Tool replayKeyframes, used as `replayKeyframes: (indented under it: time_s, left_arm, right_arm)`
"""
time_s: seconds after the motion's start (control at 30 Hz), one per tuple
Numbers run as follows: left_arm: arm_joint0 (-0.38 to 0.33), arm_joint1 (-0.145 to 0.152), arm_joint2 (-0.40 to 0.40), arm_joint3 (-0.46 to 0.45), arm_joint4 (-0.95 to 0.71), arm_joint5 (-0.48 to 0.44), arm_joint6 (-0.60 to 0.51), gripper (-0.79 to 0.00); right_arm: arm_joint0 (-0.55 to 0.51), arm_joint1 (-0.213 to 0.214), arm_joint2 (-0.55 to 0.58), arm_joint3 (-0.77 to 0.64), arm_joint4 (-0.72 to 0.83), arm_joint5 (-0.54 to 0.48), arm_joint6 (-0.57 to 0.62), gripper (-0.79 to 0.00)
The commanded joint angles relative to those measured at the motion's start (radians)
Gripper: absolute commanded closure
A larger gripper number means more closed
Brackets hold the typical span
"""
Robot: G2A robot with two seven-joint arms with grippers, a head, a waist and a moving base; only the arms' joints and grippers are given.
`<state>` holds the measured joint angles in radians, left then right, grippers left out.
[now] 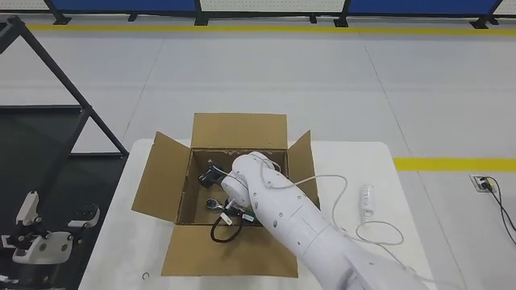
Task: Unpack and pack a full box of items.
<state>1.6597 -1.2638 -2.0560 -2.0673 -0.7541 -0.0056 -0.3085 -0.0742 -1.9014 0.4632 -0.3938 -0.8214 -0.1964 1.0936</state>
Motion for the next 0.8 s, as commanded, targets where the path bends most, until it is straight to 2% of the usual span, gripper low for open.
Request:
replayKeyframes:
  time_s: [0.0, 0.57, 0.77]
  left_arm:
    - [0.001, 0.0, -0.004, 0.003, -0.007, 0.003, 0.0, -0.785]
    - [-0.025, 0.002, 0.021, 0.01, 0.02, 0.025, 0.005, -0.785]
    - [-0.033, 0.003, 0.029, 0.013, 0.026, 0.029, 0.008, -0.785]
  right_arm:
    - [0.0, -0.01, -0.003, 0.026, -0.001, -0.012, -0.002, -0.785]
    - [0.011, -0.074, -0.028, 0.124, -0.022, -0.18, 0.1, -0.785]
    - [0.015, -0.088, -0.046, 0.127, -0.054, -0.237, 0.189, -0.785]
